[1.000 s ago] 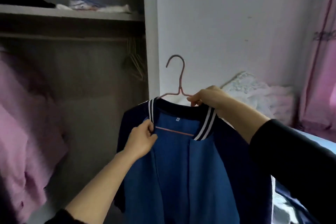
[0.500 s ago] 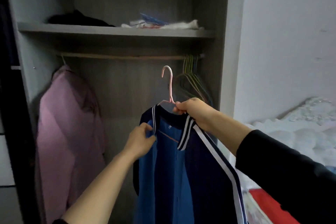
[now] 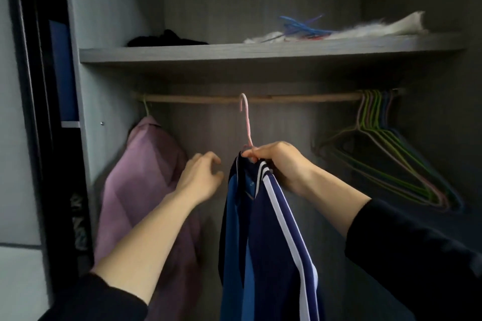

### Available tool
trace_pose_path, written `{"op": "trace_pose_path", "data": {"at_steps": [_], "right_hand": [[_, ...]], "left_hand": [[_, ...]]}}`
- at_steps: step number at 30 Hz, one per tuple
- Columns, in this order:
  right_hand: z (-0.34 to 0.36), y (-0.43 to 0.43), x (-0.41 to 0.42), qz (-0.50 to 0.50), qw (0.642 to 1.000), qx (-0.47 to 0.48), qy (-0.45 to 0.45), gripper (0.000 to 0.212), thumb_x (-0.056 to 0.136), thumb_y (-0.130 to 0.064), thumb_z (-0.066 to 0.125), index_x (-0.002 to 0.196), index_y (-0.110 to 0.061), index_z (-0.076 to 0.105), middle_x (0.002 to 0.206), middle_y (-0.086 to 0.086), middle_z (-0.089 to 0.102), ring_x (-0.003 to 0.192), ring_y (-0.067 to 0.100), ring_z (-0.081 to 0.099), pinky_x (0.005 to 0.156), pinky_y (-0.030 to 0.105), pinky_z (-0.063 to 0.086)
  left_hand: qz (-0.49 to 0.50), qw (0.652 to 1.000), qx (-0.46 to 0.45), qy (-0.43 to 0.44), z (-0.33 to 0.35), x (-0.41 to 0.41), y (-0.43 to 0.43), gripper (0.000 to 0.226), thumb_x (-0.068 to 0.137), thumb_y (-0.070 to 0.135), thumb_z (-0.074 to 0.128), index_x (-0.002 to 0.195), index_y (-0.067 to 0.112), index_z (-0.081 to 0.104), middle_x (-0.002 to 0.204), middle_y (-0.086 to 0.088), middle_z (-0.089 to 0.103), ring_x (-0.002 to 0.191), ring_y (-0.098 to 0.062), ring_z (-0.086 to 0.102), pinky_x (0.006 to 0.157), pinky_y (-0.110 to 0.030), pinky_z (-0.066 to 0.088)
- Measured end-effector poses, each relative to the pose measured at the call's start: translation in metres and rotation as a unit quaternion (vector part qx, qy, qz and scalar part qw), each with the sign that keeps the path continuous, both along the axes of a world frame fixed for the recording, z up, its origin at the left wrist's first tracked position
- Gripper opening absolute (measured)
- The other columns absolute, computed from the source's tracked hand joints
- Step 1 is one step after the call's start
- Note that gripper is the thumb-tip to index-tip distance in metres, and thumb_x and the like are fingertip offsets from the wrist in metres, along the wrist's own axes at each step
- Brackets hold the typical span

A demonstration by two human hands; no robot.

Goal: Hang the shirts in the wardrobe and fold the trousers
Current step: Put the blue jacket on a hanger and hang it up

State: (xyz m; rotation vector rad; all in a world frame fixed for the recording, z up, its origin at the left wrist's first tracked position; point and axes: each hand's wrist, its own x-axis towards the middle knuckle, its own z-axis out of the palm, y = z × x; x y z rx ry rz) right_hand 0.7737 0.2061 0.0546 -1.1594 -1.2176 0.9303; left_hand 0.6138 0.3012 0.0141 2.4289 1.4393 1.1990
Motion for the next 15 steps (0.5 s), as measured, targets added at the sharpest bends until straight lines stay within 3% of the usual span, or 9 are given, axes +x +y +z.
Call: {"op": "trace_pose_path", "data": {"at_steps": [2, 5, 9, 12, 15], "right_hand": [[0.006, 0.025, -0.008, 0.004, 1.0, 0.017, -0.005, 0.034, 0.086, -0.005, 0.062, 0.055, -0.012, 0.071, 0.068, 0.005, 0.061, 0.057, 0.014, 0.057, 0.066, 0.025, 0.046], [0.022, 0.06, -0.021, 0.001, 0.999, 0.041, 0.002, 0.018, 0.087, -0.004, 0.06, 0.074, -0.003, 0.072, 0.064, 0.001, 0.065, 0.057, 0.011, 0.06, 0.062, 0.021, 0.048], [0.041, 0.103, -0.035, -0.014, 0.998, 0.066, 0.006, 0.02, 0.09, 0.0, 0.053, 0.086, 0.003, 0.072, 0.074, 0.004, 0.069, 0.061, 0.009, 0.063, 0.057, 0.016, 0.049], [0.046, 0.139, -0.047, -0.032, 0.996, 0.077, 0.002, 0.019, 0.089, 0.002, 0.052, 0.092, 0.007, 0.071, 0.093, 0.015, 0.071, 0.079, 0.016, 0.065, 0.072, 0.018, 0.053], [0.046, 0.176, -0.059, -0.032, 0.996, 0.084, -0.01, 0.02, 0.088, 0.003, 0.051, 0.079, 0.003, 0.069, 0.109, 0.02, 0.069, 0.097, 0.02, 0.064, 0.083, 0.021, 0.049]], "left_hand": [[0.009, 0.999, 0.025, 0.02, 0.015, -0.011, 0.027, 0.031, 0.088, 0.023, 0.06, 0.119, 0.017, 0.056, 0.122, -0.011, 0.052, 0.116, -0.029, 0.048, 0.096, -0.035, 0.041], [0.026, 0.997, 0.061, 0.032, 0.041, -0.026, 0.067, 0.035, 0.09, 0.025, 0.058, 0.124, 0.019, 0.051, 0.132, -0.008, 0.045, 0.123, -0.027, 0.038, 0.096, -0.039, 0.04], [0.052, 0.993, 0.103, 0.033, 0.078, -0.04, 0.118, 0.043, 0.091, 0.026, 0.056, 0.131, 0.017, 0.044, 0.137, -0.01, 0.041, 0.128, -0.03, 0.033, 0.098, -0.042, 0.037], [0.086, 0.988, 0.122, 0.038, 0.099, -0.048, 0.152, 0.053, 0.09, 0.029, 0.056, 0.138, 0.012, 0.039, 0.141, -0.016, 0.038, 0.132, -0.035, 0.03, 0.104, -0.044, 0.033], [0.1, 0.984, 0.142, 0.045, 0.108, -0.055, 0.183, 0.06, 0.09, 0.03, 0.055, 0.142, 0.01, 0.034, 0.147, -0.016, 0.032, 0.136, -0.034, 0.027, 0.109, -0.042, 0.032]]}}
